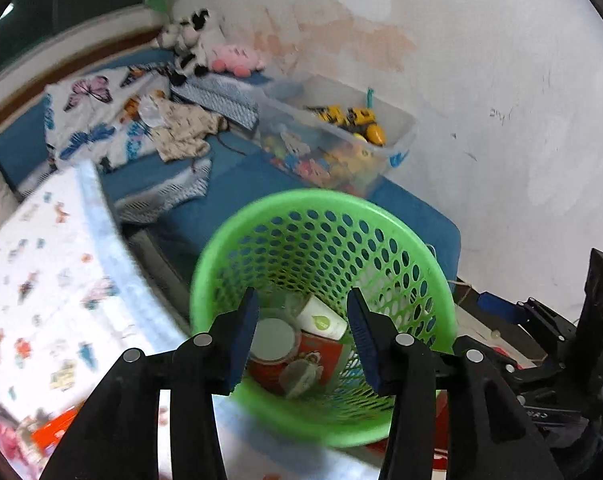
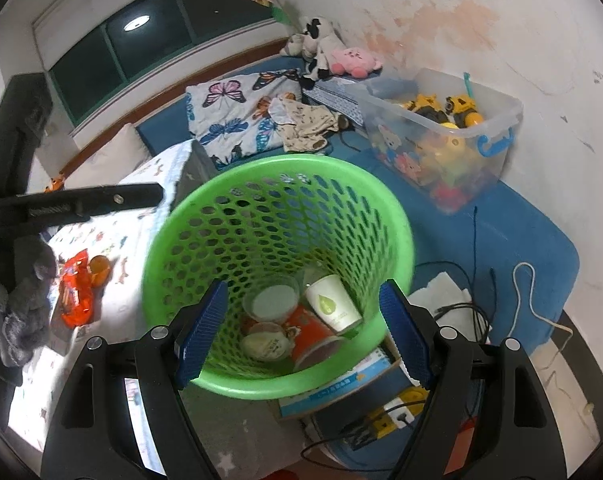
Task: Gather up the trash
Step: 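Carry both held items over the green basket and open both tools, then move both tools back over the orange wafer bag and plastic bottle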
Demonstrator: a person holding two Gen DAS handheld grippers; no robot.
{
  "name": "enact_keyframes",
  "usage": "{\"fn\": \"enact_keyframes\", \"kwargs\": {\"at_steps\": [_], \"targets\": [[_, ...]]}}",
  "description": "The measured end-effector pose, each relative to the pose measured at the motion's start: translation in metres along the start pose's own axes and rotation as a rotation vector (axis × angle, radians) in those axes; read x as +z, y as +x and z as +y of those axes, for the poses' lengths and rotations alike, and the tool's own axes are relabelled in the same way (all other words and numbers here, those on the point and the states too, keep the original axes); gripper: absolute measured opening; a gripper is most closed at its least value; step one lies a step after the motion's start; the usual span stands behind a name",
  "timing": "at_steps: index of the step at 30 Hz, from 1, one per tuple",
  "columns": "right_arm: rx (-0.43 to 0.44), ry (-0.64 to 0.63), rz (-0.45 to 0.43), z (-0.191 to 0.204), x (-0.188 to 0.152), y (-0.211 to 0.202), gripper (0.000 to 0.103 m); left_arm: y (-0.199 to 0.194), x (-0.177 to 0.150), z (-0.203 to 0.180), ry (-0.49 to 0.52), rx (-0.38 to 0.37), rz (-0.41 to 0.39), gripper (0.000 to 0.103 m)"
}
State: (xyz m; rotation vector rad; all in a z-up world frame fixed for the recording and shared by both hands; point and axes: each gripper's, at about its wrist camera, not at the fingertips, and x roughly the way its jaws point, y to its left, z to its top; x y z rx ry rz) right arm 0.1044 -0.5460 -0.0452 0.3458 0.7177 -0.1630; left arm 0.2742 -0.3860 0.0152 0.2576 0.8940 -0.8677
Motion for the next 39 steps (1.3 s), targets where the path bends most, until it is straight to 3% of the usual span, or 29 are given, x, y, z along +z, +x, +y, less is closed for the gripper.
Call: {"fn": "enact_keyframes", "kwargs": {"at_steps": [6, 12, 15, 21, 33, 39], "targets": [[0.046, -0.040, -0.015, 0.032, 0.000, -0.012, 0.078, -0.061, -0.023, 0.018, -0.021, 0.039, -0.078, 0.049], [0.080, -0.099, -0.014, 0.070, -0.001, -0.016, 0.080, -0.121, -0.064, 0.059, -0.083, 0.087, -0.124, 0.049], [0.098, -0.132, -0.005, 0.089, -0.002, -0.013, 0.080, -0.143, -0.084, 0.080, -0.111, 0.109, -0.133, 0.062], [0.150, -0.189, 0.024, 0.131, -0.006, -0.003, 0.080, -0.191, -0.133, 0.128, -0.171, 0.195, -0.159, 0.062], [0.249, -0.339, 0.103, 0.223, -0.018, 0.033, 0.080, -0.236, -0.215, 0.200, -0.325, 0.311, -0.138, 0.068], [0.283, -0.396, 0.152, 0.255, -0.023, 0.059, 0.080, -0.239, -0.246, 0.216, -0.376, 0.316, -0.109, 0.069]]}}
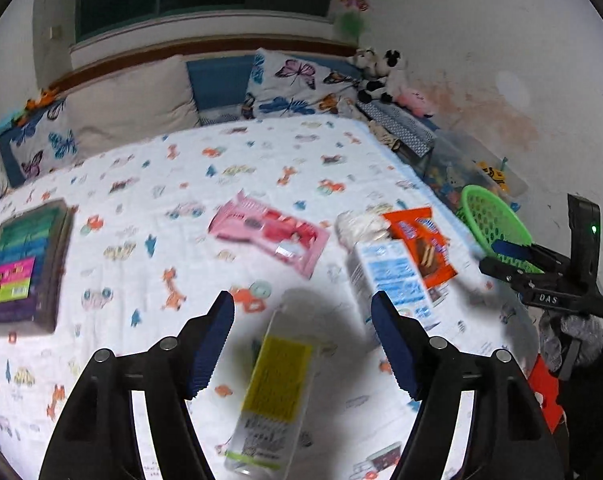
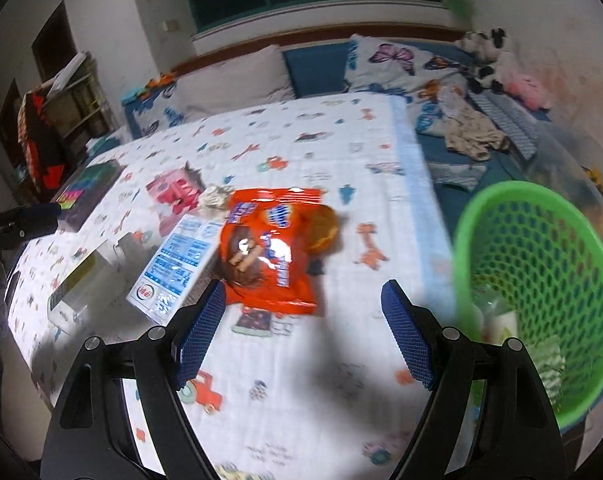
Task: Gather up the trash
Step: 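Move both tools back over the orange wafer bag and plastic bottle, then grasp the orange wafer snack bag with the right tool while the left tool grasps the clear bottle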
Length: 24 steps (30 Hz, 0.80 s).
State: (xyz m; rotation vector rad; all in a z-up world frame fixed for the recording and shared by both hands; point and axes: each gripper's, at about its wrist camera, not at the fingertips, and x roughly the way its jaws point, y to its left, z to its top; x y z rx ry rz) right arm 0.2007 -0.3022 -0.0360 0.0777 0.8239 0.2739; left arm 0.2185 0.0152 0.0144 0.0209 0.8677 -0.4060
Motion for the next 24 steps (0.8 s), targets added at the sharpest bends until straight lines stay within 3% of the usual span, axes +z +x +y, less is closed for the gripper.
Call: {"fn": "enact_keyframes", "kwargs": {"at_steps": [10, 24], "targets": [[0.032, -0.013, 0.076, 0.003, 0.008, 0.048, 0.080, 0.015, -0.022, 0.004, 0.018, -0.026, 0.075, 0.072], [0.082, 0.002, 0.126, 0.000, 0.013, 0.081, 0.080, 0.037, -0.030, 0.007, 0.031, -0.017, 0.143, 0.073]]}}
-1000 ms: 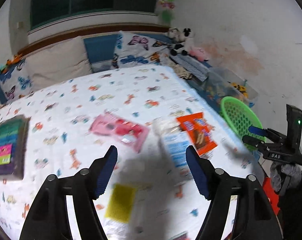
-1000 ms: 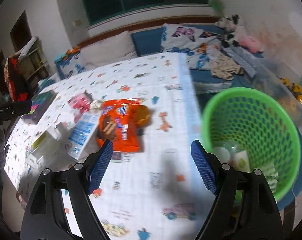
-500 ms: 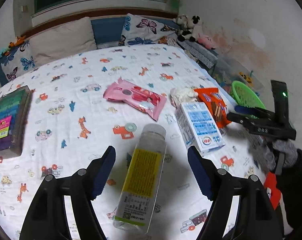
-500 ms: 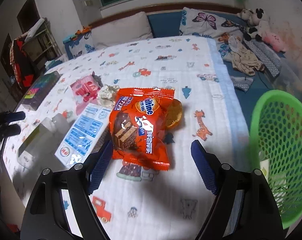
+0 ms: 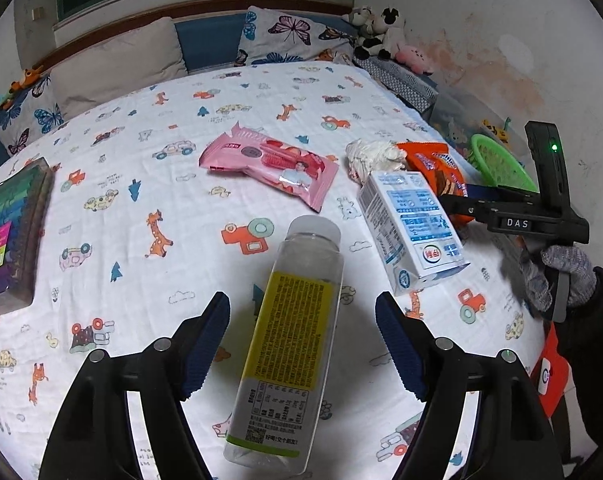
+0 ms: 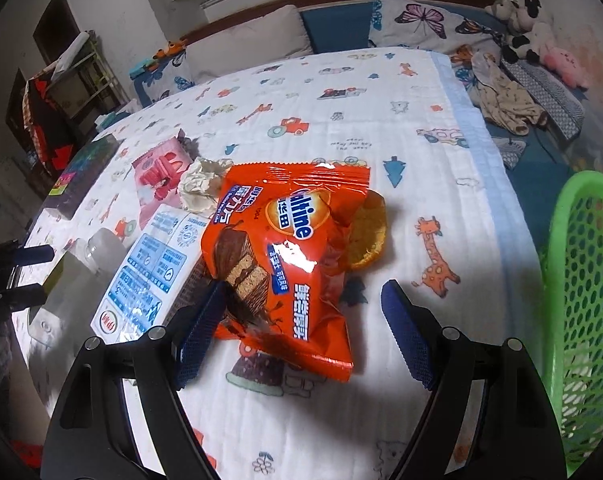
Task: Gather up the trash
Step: 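Grasp the orange wafer snack bag with the right tool while the left tool grasps the clear bottle, then carry the wafer bag and bottle over the green basket and open both tools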
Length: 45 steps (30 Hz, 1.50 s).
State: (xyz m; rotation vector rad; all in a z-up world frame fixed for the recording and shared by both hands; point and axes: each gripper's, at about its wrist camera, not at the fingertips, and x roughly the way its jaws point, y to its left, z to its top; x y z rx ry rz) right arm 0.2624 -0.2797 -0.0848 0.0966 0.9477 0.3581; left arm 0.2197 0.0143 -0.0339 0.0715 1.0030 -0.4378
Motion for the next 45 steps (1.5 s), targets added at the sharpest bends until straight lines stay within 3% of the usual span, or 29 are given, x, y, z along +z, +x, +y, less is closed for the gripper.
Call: {"fn": "enact_keyframes", "kwargs": {"at_steps": [4, 9, 13, 25, 39, 45], "targets": [[0.004, 0.004, 0.002, -0.002, 0.001, 0.003, 0.071, 0.006, -0.001, 0.002, 0.004, 0.002, 0.014, 0.073], [0.018, 0.004, 0.002, -0.001, 0.000, 0.000, 0.050, 0.012, -0.001, 0.002, 0.002, -0.006, 0.025, 0.073], [0.011, -0.007, -0.012, 0.002, -0.002, -0.008, 0.046, 0.017, -0.001, -0.001, 0.015, -0.008, 0.033, 0.073], [-0.011, 0.016, -0.120, -0.005, -0.005, -0.059, 0.045, 0.029, 0.000, -0.005, 0.036, 0.019, 0.039, 0.071], [-0.094, 0.088, -0.197, -0.045, -0.020, -0.110, 0.045, 0.039, 0.004, -0.012, 0.084, 0.084, 0.046, 0.049], [-0.140, 0.139, -0.208, -0.070, -0.029, -0.120, 0.045, 0.035, 0.004, -0.015, 0.098, 0.103, 0.039, 0.047]]}}
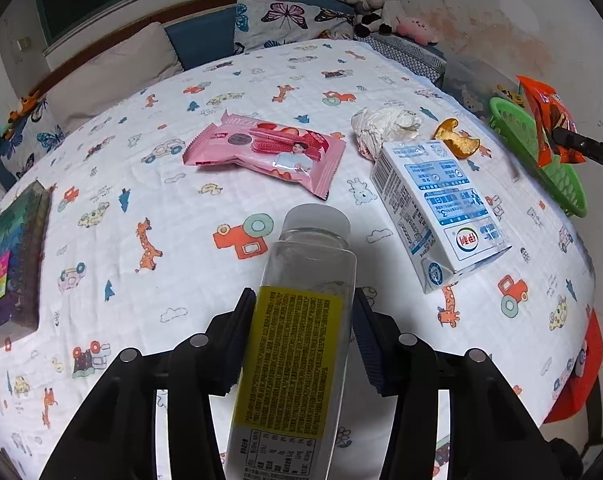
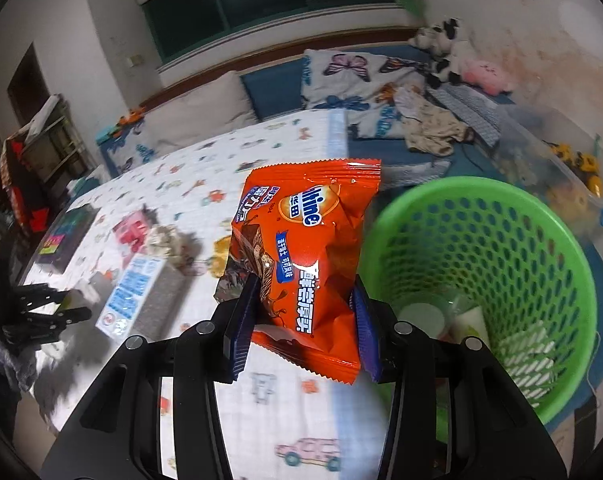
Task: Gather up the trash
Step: 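Carry the wafer bag and bottle over the green basket and open both tools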
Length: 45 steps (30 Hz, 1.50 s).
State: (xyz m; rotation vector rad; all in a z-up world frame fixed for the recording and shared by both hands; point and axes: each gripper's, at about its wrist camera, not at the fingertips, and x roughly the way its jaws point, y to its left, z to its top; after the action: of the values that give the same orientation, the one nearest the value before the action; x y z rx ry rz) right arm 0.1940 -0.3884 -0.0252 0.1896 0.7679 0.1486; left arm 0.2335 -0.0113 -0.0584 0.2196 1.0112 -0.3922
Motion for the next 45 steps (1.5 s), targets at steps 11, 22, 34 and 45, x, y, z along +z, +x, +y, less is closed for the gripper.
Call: {"fn": "enact_keyframes", "kwargs": {"at_steps": [11, 22, 34, 45], "targets": [[-0.181, 0.087, 0.022, -0.075, -0.009, -0.007, 0.045, -0.052, 0.019, -0.006, -0.010, -0.072, -0.096, 0.046], [-0.292, 0.102, 0.082, -0.127, -0.022, 0.008, 0.056, -0.077, 0.089, -0.079, 0.075, -0.191, -0.178, 0.046], [-0.311, 0.103, 0.010, -0.144, -0.027, -0.020, 0.071, -0.043, 0.175, -0.209, 0.209, -0.321, -0.169, 0.046], [-0.332, 0.136, -0.094, -0.158, -0.044, -0.077, 0.071, 0.017, 0.223, -0.331, 0.220, -0.463, -0.124, 0.046]]}}
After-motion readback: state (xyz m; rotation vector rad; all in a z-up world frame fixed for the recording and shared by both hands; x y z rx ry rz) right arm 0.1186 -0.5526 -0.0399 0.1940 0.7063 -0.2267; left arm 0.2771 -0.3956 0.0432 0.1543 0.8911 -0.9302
